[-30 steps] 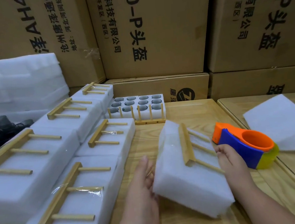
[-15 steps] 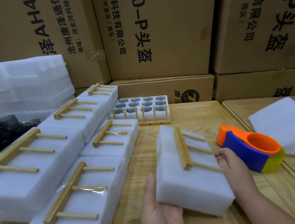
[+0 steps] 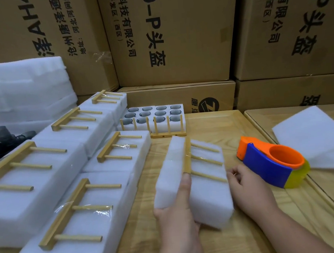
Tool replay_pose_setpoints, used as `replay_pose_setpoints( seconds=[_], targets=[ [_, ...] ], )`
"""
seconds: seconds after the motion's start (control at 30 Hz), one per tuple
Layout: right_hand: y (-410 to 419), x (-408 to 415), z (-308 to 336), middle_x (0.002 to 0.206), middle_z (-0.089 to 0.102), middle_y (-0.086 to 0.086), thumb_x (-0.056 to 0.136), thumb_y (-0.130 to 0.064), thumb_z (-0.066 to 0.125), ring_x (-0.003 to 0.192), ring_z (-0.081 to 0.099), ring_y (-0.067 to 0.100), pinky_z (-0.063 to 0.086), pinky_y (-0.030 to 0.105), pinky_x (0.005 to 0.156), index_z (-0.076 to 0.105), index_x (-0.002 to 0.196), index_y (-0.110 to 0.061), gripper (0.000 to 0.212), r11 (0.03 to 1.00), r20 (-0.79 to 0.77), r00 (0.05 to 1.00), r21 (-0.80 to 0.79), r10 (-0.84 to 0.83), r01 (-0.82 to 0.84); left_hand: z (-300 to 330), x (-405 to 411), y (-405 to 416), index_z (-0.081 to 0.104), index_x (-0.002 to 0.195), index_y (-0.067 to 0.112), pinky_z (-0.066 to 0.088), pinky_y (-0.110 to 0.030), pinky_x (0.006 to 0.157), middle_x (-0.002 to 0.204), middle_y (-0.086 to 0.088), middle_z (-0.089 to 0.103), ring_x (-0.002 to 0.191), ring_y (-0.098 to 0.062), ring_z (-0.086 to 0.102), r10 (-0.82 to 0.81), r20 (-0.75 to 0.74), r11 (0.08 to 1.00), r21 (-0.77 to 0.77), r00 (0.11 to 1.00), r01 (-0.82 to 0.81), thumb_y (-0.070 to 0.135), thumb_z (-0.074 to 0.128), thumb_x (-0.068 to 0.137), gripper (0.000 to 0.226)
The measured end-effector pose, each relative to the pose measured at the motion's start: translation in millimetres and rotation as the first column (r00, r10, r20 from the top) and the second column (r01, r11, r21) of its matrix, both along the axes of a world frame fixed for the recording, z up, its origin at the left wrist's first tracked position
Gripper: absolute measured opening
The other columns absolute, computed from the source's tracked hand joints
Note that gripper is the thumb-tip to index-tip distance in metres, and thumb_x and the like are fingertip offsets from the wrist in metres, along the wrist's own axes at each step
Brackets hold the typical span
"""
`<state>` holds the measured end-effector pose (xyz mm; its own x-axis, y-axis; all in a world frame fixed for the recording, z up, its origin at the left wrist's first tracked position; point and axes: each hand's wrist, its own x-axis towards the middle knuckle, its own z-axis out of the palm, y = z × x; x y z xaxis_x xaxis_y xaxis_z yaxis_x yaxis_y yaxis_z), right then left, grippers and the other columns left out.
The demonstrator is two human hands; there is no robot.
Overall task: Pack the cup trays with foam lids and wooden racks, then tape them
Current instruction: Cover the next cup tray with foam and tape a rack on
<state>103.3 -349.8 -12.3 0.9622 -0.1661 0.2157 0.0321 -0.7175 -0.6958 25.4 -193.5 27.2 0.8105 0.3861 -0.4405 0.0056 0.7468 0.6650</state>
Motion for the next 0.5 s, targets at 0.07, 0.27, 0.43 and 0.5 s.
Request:
replay_pose_setpoints(
  seconds=[0.07,0.27,0.43,0.5],
  targets=[
    [1.2,-0.8,1.3,0.074,0.065,-0.01,0.096,-0.042,0.053,0.075,0.061,0.013,0.052,0.038,0.066,0.054,0.082,-0.032,0.017,0.999,-0.012,1.0,-0.04,-0.013,0.013,-0.6,4.6,5.1,0.062,0.128,0.026,0.061,-0.053,0.085,0.106,0.0,0.079,0.095,-0.021,0.076,-0.013,-0.052,1.0,-0.024,0.999,0.011,0.031,0.092,0.063,0.071],
    [0.2,-3.0,1.1,0.072,0.064,-0.01,0.096,-0.039,0.054,0.072,0.06,0.013,0.05,0.035,0.063,0.055,0.082,-0.031,0.016,0.997,-0.021,0.999,-0.066,-0.029,0.027,17.2,16.2,20.2,0.066,0.121,0.021,0.06,-0.045,0.088,0.103,-0.001,0.079,0.094,-0.022,0.076,-0.088,-0.09,0.993,-0.084,0.992,0.081,0.033,0.086,0.076,0.051],
    [0.8,-4.9,3.7,0.072,0.064,-0.01,0.095,-0.036,0.055,0.073,0.06,0.014,0.053,0.039,0.067,0.058,0.083,-0.031,0.013,0.995,-0.011,1.0,-0.098,-0.02,0.018,55.4,30.3,43.4,0.068,0.117,0.021,0.061,-0.045,0.088,0.098,0.001,0.08,0.09,-0.018,0.078,-0.096,0.034,0.995,-0.018,0.995,0.097,0.037,0.086,0.076,0.048],
    [1.9,-6.2,5.5,0.072,0.064,-0.01,0.093,-0.037,0.055,0.073,0.06,0.014,0.053,0.04,0.067,0.058,0.082,-0.031,0.014,0.994,-0.024,0.999,-0.108,-0.024,0.021,71.3,39.5,59.2,0.067,0.117,0.021,0.06,-0.051,0.091,0.102,0.0,0.08,0.094,-0.022,0.077,-0.084,0.07,0.996,0.034,0.994,0.081,0.038,0.087,0.074,0.05]
  ],
)
